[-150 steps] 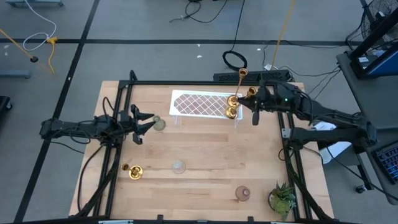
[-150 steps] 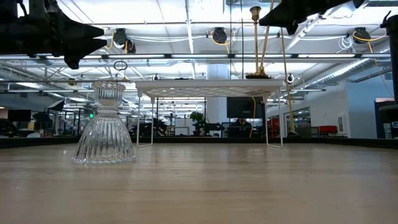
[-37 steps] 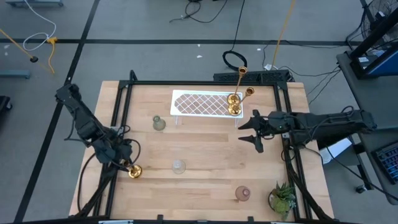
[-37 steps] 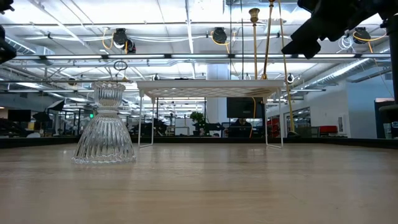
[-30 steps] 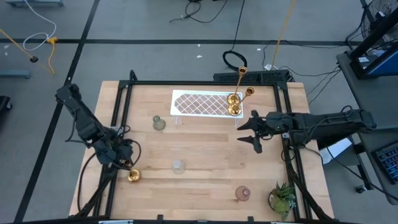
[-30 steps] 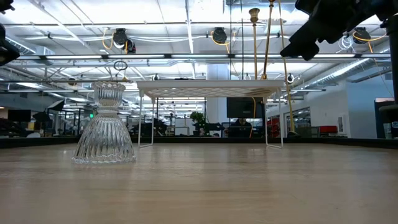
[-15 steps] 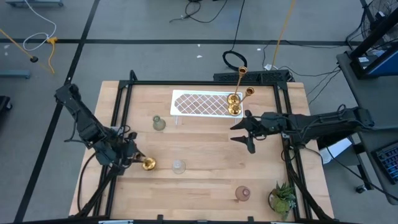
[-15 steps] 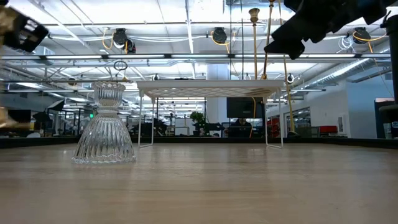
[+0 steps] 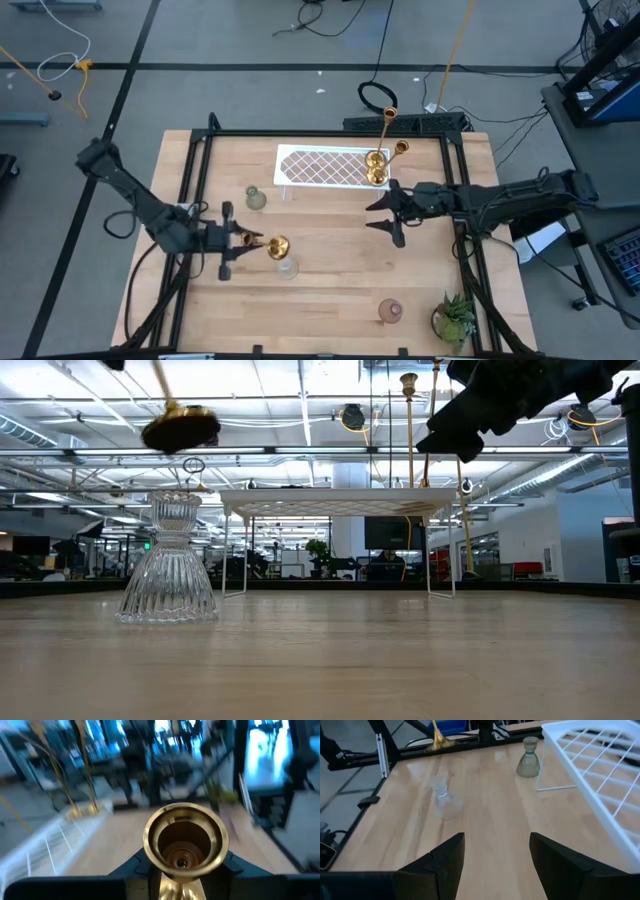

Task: Pick & Place candle stick holders
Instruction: Put the gold candle holder on the shelf

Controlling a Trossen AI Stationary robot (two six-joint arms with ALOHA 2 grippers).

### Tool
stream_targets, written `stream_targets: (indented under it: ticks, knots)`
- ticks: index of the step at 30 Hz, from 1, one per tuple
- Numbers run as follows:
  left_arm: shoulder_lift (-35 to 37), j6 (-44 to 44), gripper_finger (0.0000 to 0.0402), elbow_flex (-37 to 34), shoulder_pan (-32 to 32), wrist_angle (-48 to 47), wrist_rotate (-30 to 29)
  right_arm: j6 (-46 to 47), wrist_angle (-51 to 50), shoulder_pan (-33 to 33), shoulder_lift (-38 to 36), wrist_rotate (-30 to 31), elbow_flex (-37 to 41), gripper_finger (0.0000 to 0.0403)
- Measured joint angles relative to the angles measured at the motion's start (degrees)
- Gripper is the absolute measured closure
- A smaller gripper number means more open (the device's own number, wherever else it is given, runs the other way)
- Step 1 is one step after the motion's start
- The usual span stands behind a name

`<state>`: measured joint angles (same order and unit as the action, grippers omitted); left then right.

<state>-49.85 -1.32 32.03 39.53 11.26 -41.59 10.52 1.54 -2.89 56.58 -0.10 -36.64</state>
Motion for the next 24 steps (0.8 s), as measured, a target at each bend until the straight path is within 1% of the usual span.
stream_targets:
  ticks: [3,6,7,11,13,17,21,23,24]
  knots:
    - [-1.6,-3.2,0.0300,0.0,-3.7,9.0,0.4,1.2,0.0,-1.6,0.0,0.0,0.5,0.0188]
    - [-3.1,-4.4,0.0304,0.0,-8.6,14.3,3.3,1.0,0.2,-3.4,0.0,0.0,2.2,0.0188]
    - [-3.7,-4.6,0.0302,0.1,-10.5,15.6,5.8,1.0,0.2,-4.1,0.0,0.0,3.1,0.0188]
    - [-7.6,-4.9,0.0289,2.5,-19.1,17.9,18.7,3.1,2.1,-6.2,0.0,0.0,7.3,0.0188]
    - [-10.3,-5.1,0.0291,4.8,-23.1,18.4,22.2,4.2,4.9,-6.9,0.0,0.0,9.9,0.0188]
    - [-16.4,-7.2,0.0301,11.0,-31.1,18.6,27.4,5.3,17.5,-7.7,0.0,0.0,15.8,0.0188]
    - [-23.6,-6.7,0.0295,18.0,-38.7,18.6,37.6,5.3,32.4,-7.7,0.0,0.0,22.5,0.0188]
    - [-27.3,-5.6,0.0288,21.5,-41.9,18.6,41.1,5.3,37.7,-7.7,0.0,0.0,25.4,0.0188]
    - [-29.2,-5.3,0.0287,23.2,-43.3,18.6,41.9,5.3,39.7,-7.7,0.0,0.1,26.7,0.0188]
